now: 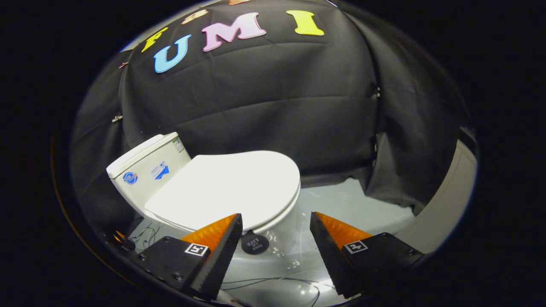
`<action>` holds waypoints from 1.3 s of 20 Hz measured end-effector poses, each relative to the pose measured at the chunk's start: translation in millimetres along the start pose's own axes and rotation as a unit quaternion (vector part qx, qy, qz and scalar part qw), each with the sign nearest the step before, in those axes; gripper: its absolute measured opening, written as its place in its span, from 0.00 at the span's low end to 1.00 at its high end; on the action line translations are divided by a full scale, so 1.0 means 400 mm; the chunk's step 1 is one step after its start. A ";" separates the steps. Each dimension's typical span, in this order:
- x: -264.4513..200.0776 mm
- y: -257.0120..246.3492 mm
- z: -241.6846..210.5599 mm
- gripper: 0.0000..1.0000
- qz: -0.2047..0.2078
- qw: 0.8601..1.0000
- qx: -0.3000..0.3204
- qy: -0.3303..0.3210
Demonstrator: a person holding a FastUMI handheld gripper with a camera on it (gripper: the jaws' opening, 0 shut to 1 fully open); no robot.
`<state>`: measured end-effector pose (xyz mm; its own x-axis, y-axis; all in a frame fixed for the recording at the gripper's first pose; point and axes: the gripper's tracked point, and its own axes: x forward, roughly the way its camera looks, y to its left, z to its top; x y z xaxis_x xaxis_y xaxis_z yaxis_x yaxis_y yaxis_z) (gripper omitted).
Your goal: Open the toilet lid.
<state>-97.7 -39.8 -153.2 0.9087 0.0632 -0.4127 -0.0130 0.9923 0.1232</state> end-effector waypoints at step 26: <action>0.048 0.026 -0.130 0.24 0.078 0.933 0.335 0.109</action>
<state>-101.9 -22.6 -206.7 0.8105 0.2928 -0.5072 0.1920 0.6853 0.7025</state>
